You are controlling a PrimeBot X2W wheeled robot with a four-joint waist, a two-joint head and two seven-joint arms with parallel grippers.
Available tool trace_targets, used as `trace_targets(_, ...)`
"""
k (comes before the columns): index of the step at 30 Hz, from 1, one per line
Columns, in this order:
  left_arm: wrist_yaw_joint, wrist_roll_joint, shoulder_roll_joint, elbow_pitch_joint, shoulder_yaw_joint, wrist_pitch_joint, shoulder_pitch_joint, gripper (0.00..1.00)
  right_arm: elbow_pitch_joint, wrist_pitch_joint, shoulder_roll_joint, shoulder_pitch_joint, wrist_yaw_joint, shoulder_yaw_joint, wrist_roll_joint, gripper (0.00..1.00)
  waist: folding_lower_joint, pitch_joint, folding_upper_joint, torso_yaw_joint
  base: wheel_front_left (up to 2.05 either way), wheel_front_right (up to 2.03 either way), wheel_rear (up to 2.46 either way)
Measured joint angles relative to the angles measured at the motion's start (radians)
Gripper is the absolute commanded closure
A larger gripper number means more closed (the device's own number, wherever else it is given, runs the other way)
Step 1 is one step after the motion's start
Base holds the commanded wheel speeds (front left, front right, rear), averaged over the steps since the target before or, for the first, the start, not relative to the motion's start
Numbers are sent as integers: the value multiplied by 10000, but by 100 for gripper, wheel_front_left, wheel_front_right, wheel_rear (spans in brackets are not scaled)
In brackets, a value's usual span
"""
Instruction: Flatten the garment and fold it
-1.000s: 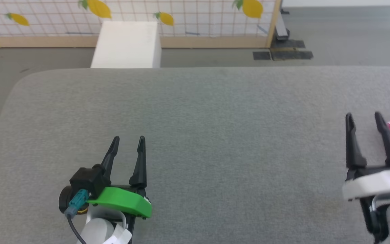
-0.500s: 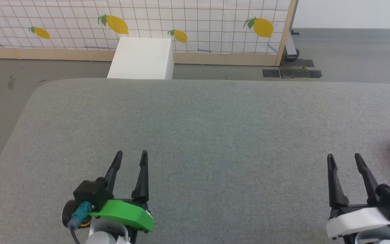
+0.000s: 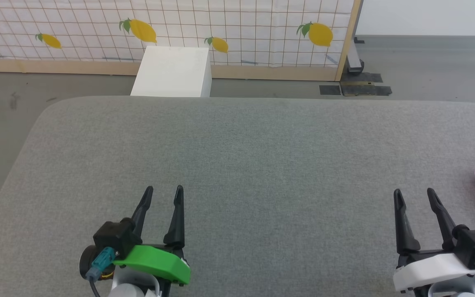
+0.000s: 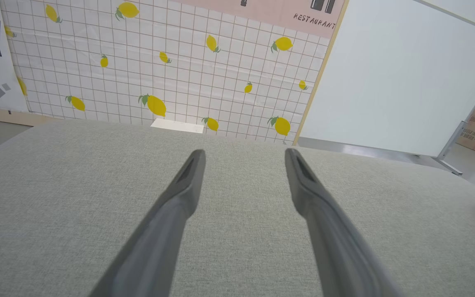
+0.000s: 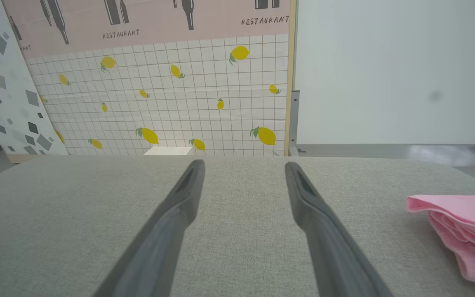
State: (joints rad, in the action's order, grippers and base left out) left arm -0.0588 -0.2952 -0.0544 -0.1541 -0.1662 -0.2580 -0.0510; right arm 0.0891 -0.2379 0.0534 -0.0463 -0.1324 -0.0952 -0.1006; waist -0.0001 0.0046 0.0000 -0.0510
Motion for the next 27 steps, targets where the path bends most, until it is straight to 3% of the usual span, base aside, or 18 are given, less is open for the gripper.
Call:
trace_targets(1,12,0,0,0,0,2,1,0,25,0,0,0,0,17,-29,0,0,-1,0,-12,0,0,0)
trace_targets(2,15,0,0,0,-2,4,0,100,46,2,0,1,0,25,-63,100,0,-2,0,-21,0,0,0)
trace_targets(27,13,146,-2,65,17,192,-4,100,19,138,6,4,0,38,-46,100,0,-6,0,23,0,0,0)
